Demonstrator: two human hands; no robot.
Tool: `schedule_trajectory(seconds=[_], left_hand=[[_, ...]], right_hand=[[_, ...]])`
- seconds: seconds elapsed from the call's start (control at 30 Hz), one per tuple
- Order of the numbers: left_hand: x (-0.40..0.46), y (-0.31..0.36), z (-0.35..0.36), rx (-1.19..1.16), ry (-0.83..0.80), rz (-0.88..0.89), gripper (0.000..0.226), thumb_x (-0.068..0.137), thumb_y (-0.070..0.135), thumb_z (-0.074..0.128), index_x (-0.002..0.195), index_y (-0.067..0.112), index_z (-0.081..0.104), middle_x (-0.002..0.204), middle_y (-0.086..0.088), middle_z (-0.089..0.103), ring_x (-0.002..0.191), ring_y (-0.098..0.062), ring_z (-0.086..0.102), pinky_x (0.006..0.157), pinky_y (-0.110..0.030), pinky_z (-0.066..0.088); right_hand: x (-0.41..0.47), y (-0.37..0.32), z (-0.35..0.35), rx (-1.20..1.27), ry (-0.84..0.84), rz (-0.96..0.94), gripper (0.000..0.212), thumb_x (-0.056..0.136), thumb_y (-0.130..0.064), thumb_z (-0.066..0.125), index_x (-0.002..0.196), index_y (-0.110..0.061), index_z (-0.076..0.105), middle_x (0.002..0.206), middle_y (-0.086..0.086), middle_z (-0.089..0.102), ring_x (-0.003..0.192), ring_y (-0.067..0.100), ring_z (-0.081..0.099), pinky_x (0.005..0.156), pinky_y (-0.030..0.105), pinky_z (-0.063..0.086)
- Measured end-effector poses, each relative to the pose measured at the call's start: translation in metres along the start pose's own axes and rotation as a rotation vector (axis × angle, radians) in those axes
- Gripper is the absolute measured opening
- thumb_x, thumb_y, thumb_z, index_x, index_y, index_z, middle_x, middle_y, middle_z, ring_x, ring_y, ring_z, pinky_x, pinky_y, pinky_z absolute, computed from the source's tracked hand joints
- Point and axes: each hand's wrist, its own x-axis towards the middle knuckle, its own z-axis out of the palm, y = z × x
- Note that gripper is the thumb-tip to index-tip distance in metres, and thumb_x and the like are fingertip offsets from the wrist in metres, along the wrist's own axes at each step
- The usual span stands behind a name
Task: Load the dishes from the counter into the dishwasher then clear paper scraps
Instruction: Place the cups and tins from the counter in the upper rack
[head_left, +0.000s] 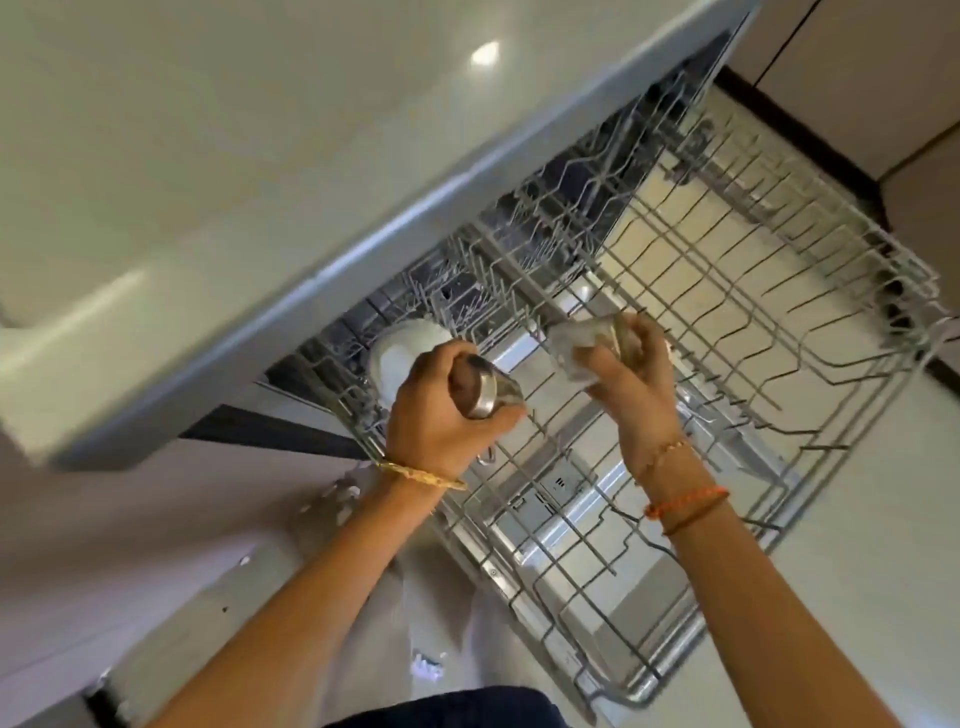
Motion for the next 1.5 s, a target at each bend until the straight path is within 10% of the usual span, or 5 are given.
schedule_trajectory(seconds=[0.37, 0.73, 1.5], left_hand=[[0.025, -0.011, 0.016, 0.387, -0.069, -0.065, 0.077, 0.062, 0.037, 0.081, 0.129, 0.017, 0.048, 0.13, -0.007, 0.05, 0.115, -0.027, 0.051, 0.088, -0.035, 0.044], [0.027, -0.008, 0.017, 0.457, -0.122, -0.118, 0.079, 0.063, 0.041, 0.079, 0.129, 0.017, 0.045, 0.13, -0.007, 0.049, 0.116, -0.029, 0.05, 0.086, -0.037, 0.046], [0.026, -0.006, 0.018, 0.396, -0.002, -0.206, 0.078, 0.059, 0.043, 0.08, 0.126, 0.017, 0.049, 0.128, -0.005, 0.053, 0.116, -0.025, 0.051, 0.083, -0.035, 0.045]], right_hand=[[0.111, -0.003, 0.069, -1.145, -0.656, -0.642, 0.074, 0.07, -0.019, 0.078, 0.133, -0.015, 0.04, 0.13, 0.003, 0.049, 0.117, 0.02, 0.05, 0.098, 0.028, 0.039], [0.13, -0.002, 0.08, -1.828, -0.764, -1.018, 0.084, 0.075, -0.048, 0.067, 0.143, -0.024, 0.023, 0.147, 0.002, 0.033, 0.131, 0.024, 0.026, 0.103, 0.037, 0.022], [0.13, -0.01, 0.078, -1.736, -0.95, -0.874, 0.076, 0.076, -0.036, 0.07, 0.142, -0.027, 0.032, 0.144, 0.003, 0.037, 0.13, 0.025, 0.038, 0.109, 0.04, 0.026]])
